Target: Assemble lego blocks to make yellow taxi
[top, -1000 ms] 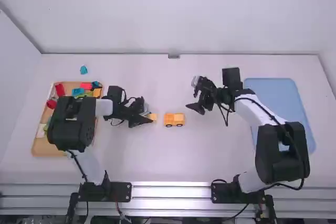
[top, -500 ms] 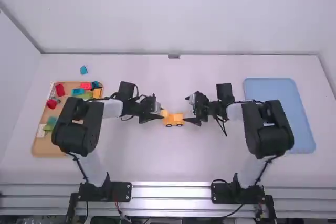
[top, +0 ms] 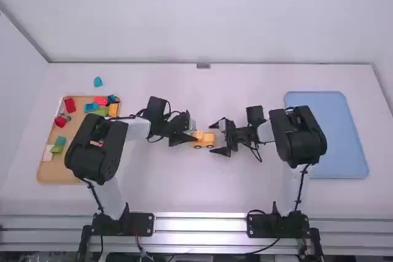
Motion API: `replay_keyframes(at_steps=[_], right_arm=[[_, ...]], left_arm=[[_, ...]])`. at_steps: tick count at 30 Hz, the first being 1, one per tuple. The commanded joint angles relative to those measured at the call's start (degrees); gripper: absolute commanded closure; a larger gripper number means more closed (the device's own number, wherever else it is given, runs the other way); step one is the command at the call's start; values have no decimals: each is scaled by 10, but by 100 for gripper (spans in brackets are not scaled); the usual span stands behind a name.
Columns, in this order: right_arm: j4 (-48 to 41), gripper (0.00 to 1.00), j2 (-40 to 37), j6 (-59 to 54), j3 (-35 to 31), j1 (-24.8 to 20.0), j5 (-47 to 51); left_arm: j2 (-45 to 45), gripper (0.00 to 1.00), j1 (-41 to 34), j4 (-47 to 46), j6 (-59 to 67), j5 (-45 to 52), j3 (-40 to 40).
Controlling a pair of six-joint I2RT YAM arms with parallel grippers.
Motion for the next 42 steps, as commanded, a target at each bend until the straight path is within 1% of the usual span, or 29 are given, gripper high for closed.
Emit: replay_keyframes(at_steps=[1,3,6,9,12,16,24,27,29,30,31,33,35,37,42], right_arm=[[9,2,7,12,6,16,28],[14,2,7,34,6,26,66],[24,2,10,58,6,42,99],[28,2,12,53,6,53,117],[31,1,12,56,6,54,118],[32,1,13,62,6,43,114],[76,0,48,62,6,43,62],[81,2,48,62,7,43,56],[81,11,48,62,9,44,59],[81,13,48,63,9,44,59],[79,20,48,66,11,44,59],[79,41,48,81,14,45,62],[79,53,48,84,14,44,66],[79,56,48,83,13,43,71],[66,56,48,77,14,41,72]], left_arm=[[-6,97,-2,3,-12,-6,-6],[-6,96,-3,8,-12,-5,-13],[-6,96,-3,21,-13,-5,-25],[-6,95,-2,31,-14,-5,-32],[-6,96,-4,31,-14,-5,-32],[-6,96,-2,31,-13,-5,-32],[-6,96,-6,32,-13,-5,-32],[-6,96,-6,38,-14,-5,-32],[-6,95,-6,42,-14,-5,-32],[-6,95,-6,42,-14,-5,-32],[-6,95,-6,42,-14,-5,-32],[-5,95,-6,42,-23,-6,-32],[-3,95,-6,42,-22,-6,-32],[0,95,-6,42,-22,-6,-32],[10,94,-6,46,-22,-8,-32]])
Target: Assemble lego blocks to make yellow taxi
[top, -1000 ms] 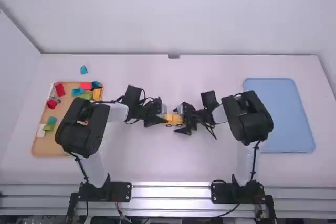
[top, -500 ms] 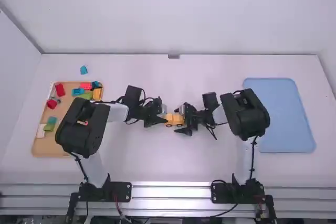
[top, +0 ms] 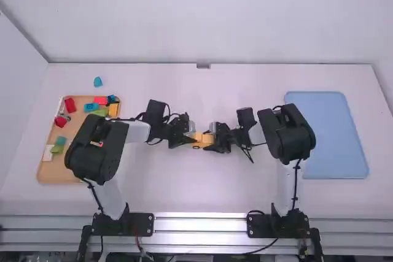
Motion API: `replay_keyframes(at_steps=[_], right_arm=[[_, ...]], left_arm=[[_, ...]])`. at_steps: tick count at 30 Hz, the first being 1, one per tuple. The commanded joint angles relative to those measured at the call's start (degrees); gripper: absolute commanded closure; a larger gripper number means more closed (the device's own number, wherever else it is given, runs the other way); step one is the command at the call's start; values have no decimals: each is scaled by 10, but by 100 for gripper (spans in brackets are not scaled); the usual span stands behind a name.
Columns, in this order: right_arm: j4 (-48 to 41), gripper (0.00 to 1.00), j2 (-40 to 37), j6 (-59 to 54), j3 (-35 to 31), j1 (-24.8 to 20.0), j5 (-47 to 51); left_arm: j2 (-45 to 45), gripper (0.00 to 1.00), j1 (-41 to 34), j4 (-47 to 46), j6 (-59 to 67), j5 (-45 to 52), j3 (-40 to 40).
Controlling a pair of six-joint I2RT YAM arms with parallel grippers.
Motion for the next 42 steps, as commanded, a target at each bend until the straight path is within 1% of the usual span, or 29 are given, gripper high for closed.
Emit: replay_keyframes(at_steps=[1,8,12,16,19,26,30,31,36,42], right_arm=[[-5,56,6,2,7,0,-2],[-15,56,6,-3,7,0,-2],[-37,55,6,-33,7,0,-3],[-38,55,6,-33,7,0,-3],[-38,55,6,-33,7,0,-3],[-38,56,6,-33,7,0,-3],[-39,56,6,-33,7,1,-3],[-39,57,6,-33,7,0,-3],[-67,58,6,-64,8,1,-2],[-65,59,6,-59,8,0,-3]], left_arm=[[14,94,-5,3,-2,7,-3],[25,94,-6,8,-2,27,-3],[25,96,-6,8,2,18,-3],[25,98,-15,3,2,18,-3],[25,98,-25,2,3,17,-3],[25,98,-47,-5,2,-42,-3],[25,98,-47,-4,3,-43,-3],[25,97,-47,-3,2,-45,-3],[25,98,-44,11,2,-51,-2],[25,98,-46,3,2,-56,3]])
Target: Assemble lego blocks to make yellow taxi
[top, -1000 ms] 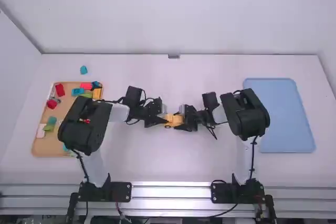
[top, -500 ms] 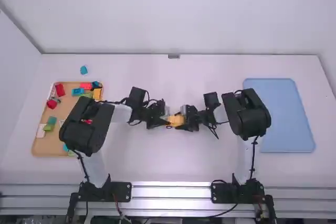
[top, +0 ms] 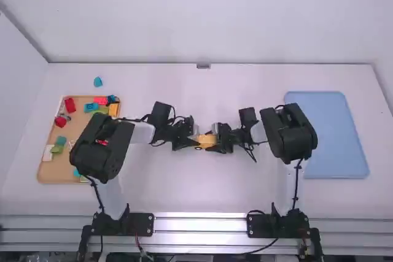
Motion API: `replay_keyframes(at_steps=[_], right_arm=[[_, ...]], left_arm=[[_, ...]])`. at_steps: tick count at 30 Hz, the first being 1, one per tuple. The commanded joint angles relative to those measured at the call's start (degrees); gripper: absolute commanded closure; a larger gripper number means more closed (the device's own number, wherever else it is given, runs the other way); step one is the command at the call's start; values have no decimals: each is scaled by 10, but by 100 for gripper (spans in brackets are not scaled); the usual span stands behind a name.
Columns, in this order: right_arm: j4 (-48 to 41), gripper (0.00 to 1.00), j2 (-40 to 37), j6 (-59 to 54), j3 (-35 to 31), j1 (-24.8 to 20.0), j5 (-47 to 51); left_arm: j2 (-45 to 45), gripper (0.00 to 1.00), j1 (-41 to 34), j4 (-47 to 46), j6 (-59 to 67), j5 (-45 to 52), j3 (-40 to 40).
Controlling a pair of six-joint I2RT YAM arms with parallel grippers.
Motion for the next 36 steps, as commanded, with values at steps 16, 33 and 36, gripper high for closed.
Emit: replay_keyframes(at_steps=[16,33,36], right_arm=[[-7,58,7,-1,-3,12,11],[-9,58,7,0,-3,9,10],[-9,58,7,0,-3,9,9]], left_arm=[[-5,98,-17,-136,44,-42,60],[-13,98,-3,-94,43,5,45],[-17,98,2,-93,43,20,45]])
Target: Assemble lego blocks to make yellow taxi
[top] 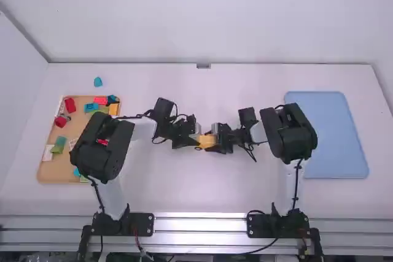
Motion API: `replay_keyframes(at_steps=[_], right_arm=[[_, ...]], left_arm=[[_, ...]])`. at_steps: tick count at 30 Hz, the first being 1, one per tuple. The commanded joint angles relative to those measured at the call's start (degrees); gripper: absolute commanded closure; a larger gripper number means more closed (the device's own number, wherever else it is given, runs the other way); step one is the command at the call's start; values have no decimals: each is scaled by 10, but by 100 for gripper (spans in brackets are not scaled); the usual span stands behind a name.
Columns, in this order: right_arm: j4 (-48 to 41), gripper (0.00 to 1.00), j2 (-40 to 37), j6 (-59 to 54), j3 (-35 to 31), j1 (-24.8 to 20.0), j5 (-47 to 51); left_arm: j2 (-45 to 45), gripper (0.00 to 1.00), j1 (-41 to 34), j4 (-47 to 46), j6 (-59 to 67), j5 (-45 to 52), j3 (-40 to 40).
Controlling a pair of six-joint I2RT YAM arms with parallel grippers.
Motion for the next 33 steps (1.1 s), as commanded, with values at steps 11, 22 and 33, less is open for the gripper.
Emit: replay_keyframes(at_steps=[11,22,33], right_arm=[[-4,58,6,3,-3,7,11],[-6,57,6,3,-3,8,9],[-5,57,6,3,-3,7,9]], left_arm=[[-16,98,-5,-9,9,10,-15],[-16,96,-5,55,-14,-15,-41],[-16,97,-5,50,-47,-11,-35]])
